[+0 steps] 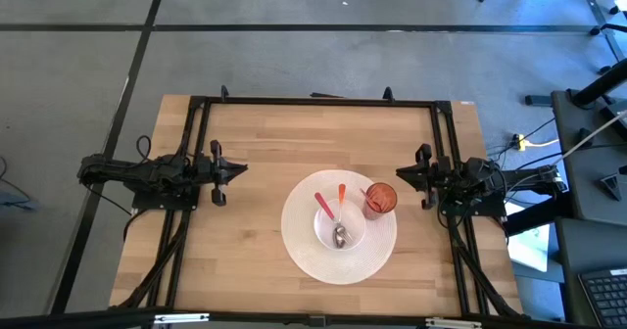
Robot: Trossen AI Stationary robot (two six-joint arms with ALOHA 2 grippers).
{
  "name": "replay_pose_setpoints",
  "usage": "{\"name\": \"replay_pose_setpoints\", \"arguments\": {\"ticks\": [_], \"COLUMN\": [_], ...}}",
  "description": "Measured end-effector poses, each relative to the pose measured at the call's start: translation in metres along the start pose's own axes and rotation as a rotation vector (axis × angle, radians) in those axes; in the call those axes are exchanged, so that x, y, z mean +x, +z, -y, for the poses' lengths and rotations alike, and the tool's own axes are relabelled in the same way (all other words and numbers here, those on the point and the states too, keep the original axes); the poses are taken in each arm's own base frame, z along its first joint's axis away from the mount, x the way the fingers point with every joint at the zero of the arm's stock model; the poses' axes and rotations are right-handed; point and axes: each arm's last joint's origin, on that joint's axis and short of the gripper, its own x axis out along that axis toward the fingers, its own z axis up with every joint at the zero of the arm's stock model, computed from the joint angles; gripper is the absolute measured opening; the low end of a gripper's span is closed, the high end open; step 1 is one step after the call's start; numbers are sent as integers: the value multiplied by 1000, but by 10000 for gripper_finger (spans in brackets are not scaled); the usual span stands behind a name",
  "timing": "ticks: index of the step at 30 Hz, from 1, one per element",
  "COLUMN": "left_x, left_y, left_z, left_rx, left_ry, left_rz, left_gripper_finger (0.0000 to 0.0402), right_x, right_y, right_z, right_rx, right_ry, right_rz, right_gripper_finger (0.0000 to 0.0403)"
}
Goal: Pick & Place Utensil
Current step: Return to Home Position
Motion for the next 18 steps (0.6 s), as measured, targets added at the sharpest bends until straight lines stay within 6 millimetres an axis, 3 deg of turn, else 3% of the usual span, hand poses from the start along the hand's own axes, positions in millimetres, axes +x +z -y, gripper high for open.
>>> {"name": "replay_pose_setpoints", "arguments": {"ticks": [18], "left_x": [0], "left_y": [0], "left_z": [0], "left_rx": [0], "left_ry": [0], "left_rz": [0], "left_gripper_finger": [4], "right_x": [0], "right_y": [0], "right_z": [0], "right_rx": [1], "right_ry": [0], "right_rz": [0], "right_gripper_finger": [44]}}
